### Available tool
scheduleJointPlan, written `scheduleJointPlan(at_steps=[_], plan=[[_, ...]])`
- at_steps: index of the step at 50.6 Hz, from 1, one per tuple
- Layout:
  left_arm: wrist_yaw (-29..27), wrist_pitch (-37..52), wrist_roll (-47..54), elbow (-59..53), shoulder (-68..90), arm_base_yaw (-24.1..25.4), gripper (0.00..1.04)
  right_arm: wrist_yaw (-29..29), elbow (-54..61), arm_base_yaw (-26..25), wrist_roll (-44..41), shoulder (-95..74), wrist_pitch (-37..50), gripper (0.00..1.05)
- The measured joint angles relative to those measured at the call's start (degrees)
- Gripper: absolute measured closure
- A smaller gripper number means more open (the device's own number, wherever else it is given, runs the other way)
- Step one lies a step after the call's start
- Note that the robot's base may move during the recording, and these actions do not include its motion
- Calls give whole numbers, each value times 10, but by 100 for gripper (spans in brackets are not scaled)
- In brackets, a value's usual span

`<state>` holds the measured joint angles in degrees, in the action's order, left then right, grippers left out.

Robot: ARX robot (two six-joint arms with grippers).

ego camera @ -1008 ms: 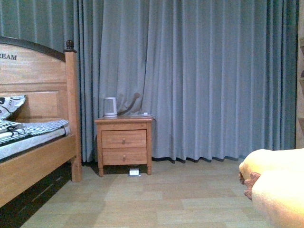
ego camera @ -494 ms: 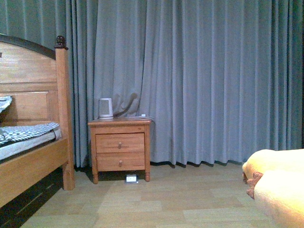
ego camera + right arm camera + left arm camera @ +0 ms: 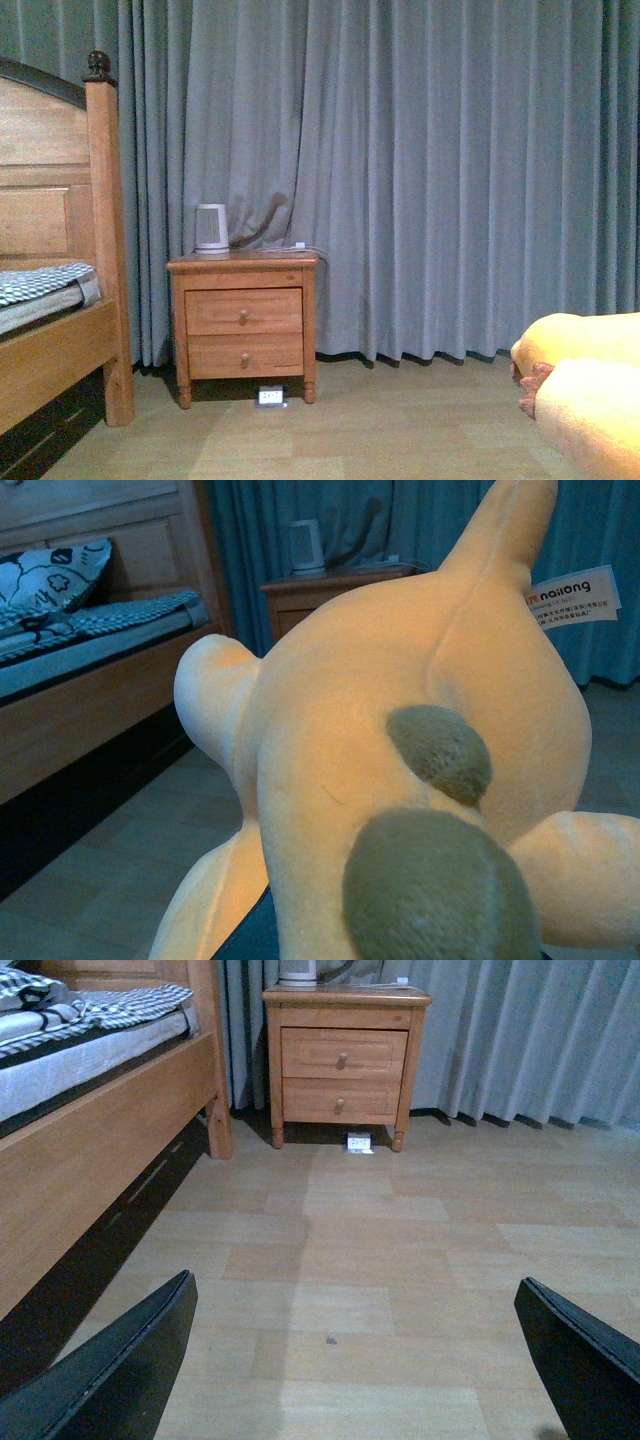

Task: Put away toys

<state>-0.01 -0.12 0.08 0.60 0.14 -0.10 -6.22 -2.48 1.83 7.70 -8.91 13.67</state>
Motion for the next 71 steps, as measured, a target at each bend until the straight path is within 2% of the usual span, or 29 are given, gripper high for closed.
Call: scheduleJointPlan(at_steps=[71], plan=[[0,0,0,0,0,0,6,0,0,0,0,0,0,88]])
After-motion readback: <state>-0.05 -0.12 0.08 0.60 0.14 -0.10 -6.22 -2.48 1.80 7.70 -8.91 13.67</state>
